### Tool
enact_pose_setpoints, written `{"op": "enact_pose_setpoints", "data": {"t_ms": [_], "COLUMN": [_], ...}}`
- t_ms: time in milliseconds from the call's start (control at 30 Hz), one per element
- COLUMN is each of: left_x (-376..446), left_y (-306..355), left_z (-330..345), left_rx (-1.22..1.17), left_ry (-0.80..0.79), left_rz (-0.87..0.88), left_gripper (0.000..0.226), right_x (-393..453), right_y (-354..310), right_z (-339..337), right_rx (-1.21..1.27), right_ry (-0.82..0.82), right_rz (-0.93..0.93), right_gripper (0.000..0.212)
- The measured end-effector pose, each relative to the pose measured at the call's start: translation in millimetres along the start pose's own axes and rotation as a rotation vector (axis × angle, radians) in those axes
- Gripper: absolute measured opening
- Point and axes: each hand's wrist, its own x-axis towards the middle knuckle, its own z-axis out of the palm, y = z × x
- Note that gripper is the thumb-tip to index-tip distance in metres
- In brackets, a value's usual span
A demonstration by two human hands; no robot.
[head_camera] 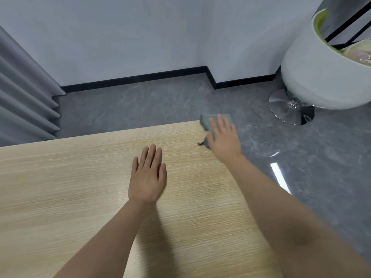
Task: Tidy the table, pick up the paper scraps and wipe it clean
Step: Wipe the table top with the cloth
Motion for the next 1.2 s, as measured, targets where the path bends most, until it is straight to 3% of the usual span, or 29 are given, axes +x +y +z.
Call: {"op": "enact_pose_setpoints", "data": {"t_ms": [67,133,200,300,400,467,600,667,767,833,933,1000,1067,1133,1200], "left_x": [0,0,1,2,1,-1,-3,-3,-2,-2,-2,-2,-3,-3,-3], "left_y": [0,0,0,0,-1,-2,-1,0,1,2,1,0,0,0,1], "left_z": [0,0,0,0,0,-1,-2,-4,-4,-4,-4,-4,-3,-3,-3], "left_rx": [0.001,-0.003,0.000,0.019,0.018,-0.005,-0.023,-0.020,-0.026,-0.027,-0.023,-0.019,-0.021,-0.020,-0.020], "left_ry": [0.005,0.009,0.016,0.019,0.034,0.038,0.048,0.056,0.053,0.057,0.053,0.050,0.053,0.061,0.067], "left_rz": [0.003,0.002,0.002,0.001,0.012,0.018,0.023,0.023,0.017,0.013,0.015,0.018,0.021,0.023,0.023], "left_gripper": [0.060,0.060,0.060,0.060,0.060,0.060,0.059,0.054,0.052,0.053,0.053,0.053,0.053,0.053,0.052], "right_x": [5,3,-6,-32,-36,-22,0,1,-13,-30,-32,-19,-9,-5,-2], "right_y": [13,0,-32,-82,-71,-41,7,-5,-49,-77,-70,-43,-10,7,1], "right_z": [-2,2,9,12,6,4,-1,1,8,12,5,-1,-4,-2,1], "right_rx": [0.061,0.022,-0.036,-0.004,0.009,-0.030,0.107,0.075,-0.079,-0.046,0.003,0.036,0.054,0.063,0.042], "right_ry": [-0.036,-0.015,0.036,-0.013,-0.035,0.032,0.023,0.004,0.077,0.030,-0.027,0.040,0.098,0.068,0.025], "right_rz": [0.170,0.224,0.086,-0.337,-0.437,-0.292,0.250,0.297,-0.044,-0.318,-0.432,-0.283,-0.018,0.169,0.243], "right_gripper": [0.053,0.055,0.060,0.059,0.055,0.058,0.057,0.058,0.058,0.057,0.058,0.060,0.060,0.062,0.063]}}
